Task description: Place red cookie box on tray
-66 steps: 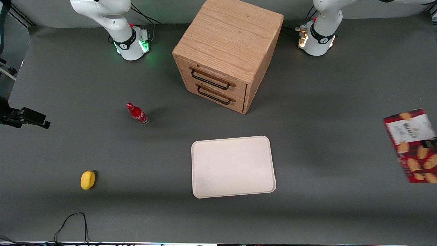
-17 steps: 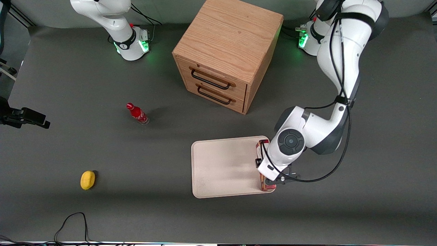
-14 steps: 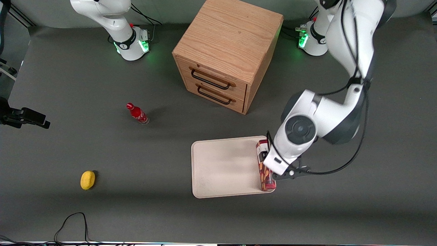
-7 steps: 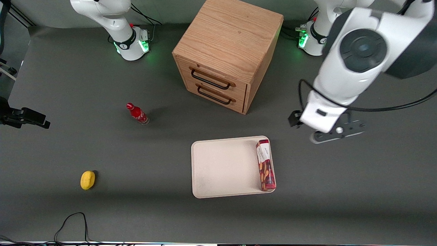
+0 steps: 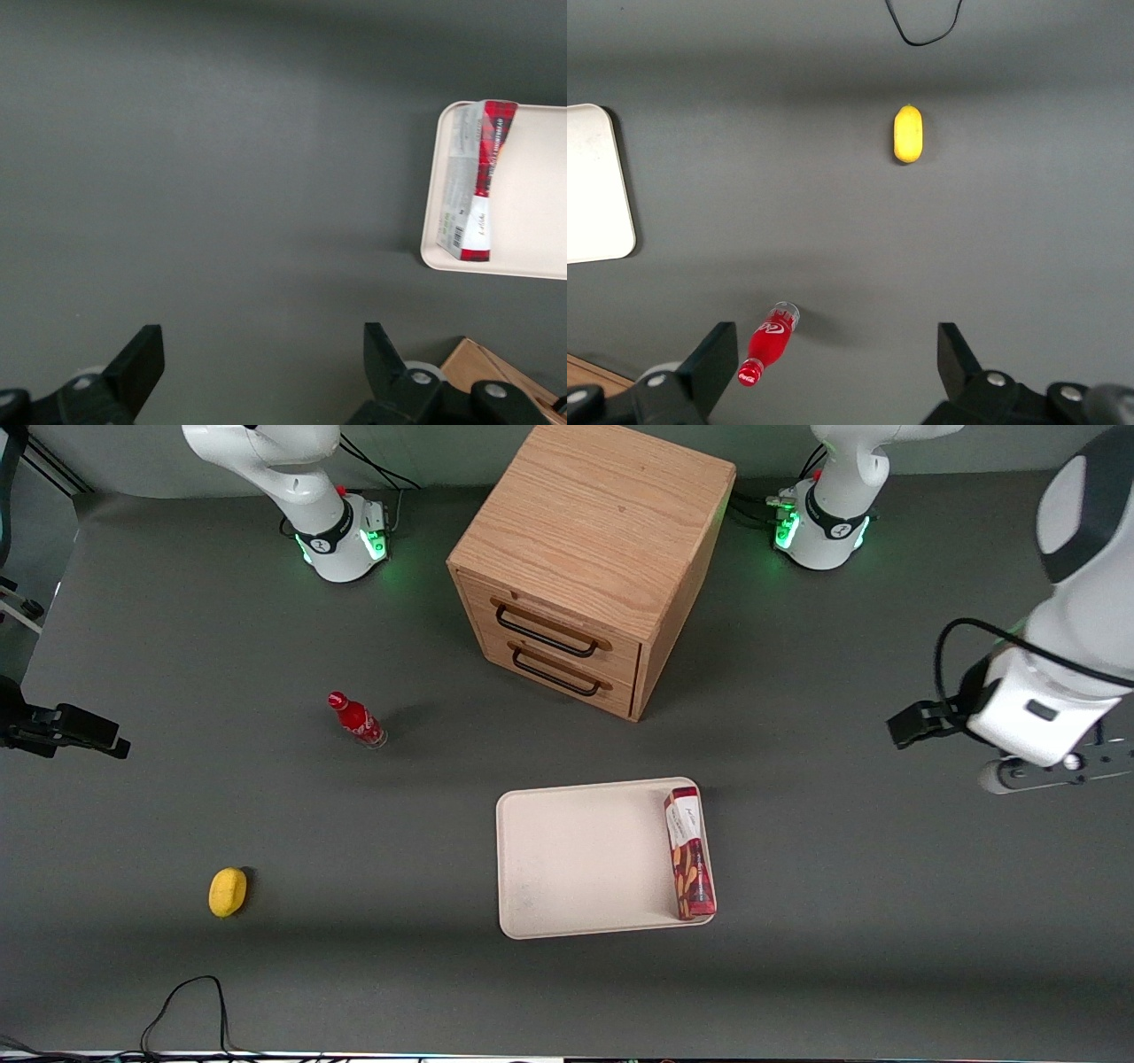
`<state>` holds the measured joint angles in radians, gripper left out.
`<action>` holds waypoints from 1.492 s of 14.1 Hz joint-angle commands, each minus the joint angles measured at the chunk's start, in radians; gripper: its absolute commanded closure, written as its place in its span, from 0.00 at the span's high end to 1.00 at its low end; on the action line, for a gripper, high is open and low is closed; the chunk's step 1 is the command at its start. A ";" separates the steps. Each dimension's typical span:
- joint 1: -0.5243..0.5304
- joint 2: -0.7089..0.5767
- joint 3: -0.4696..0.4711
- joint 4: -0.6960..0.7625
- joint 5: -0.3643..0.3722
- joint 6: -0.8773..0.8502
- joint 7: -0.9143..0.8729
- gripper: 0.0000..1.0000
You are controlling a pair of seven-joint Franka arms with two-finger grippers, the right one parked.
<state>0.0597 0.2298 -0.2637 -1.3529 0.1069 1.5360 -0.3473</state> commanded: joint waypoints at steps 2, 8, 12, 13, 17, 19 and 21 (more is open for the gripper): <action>0.064 -0.107 -0.003 -0.185 -0.038 0.113 0.108 1.00; 0.057 -0.161 0.099 -0.244 -0.098 0.154 0.241 1.00; -0.041 -0.161 0.225 -0.229 -0.108 0.148 0.264 1.00; -0.055 -0.156 0.238 -0.220 -0.105 0.147 0.263 1.00; -0.057 -0.149 0.236 -0.201 -0.108 0.136 0.252 1.00; -0.057 -0.147 0.235 -0.199 -0.108 0.133 0.255 1.00; -0.060 -0.147 0.233 -0.192 -0.113 0.109 0.261 1.00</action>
<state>0.0205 0.0994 -0.0482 -1.5443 0.0107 1.6619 -0.0987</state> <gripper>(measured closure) 0.000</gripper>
